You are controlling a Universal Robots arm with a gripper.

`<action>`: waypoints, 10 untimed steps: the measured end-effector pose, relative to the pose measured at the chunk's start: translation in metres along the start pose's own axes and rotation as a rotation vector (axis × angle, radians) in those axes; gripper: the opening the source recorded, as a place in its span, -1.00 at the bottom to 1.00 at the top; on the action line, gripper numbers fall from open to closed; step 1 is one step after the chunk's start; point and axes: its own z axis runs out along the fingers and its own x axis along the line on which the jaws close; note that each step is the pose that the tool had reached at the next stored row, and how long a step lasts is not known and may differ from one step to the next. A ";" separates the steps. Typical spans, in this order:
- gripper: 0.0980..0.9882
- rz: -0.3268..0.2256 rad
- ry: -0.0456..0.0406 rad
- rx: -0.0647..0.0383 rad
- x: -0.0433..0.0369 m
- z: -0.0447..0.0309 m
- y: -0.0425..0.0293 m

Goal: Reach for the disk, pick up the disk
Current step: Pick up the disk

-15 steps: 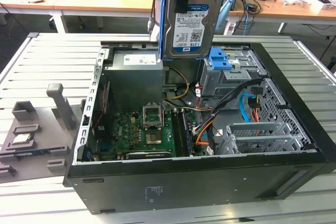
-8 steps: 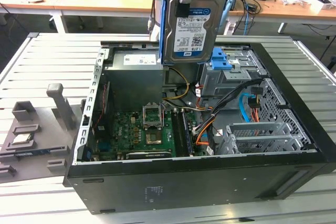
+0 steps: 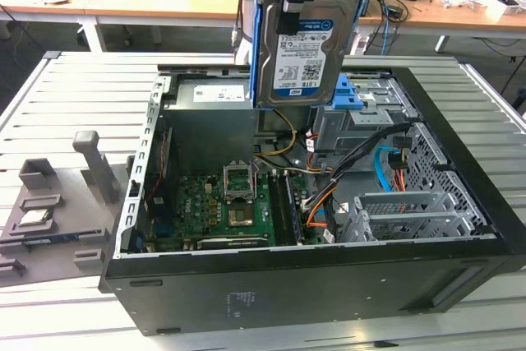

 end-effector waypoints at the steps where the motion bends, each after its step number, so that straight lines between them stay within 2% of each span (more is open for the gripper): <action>1: -0.39 0.000 -0.0003 0.000 0.0021 0.0000 0.0002; 7: -0.39 0.000 -0.0020 0.000 0.0112 0.0000 0.0010; 10: -0.39 0.000 -0.0037 0.000 0.0196 -0.0001 0.0017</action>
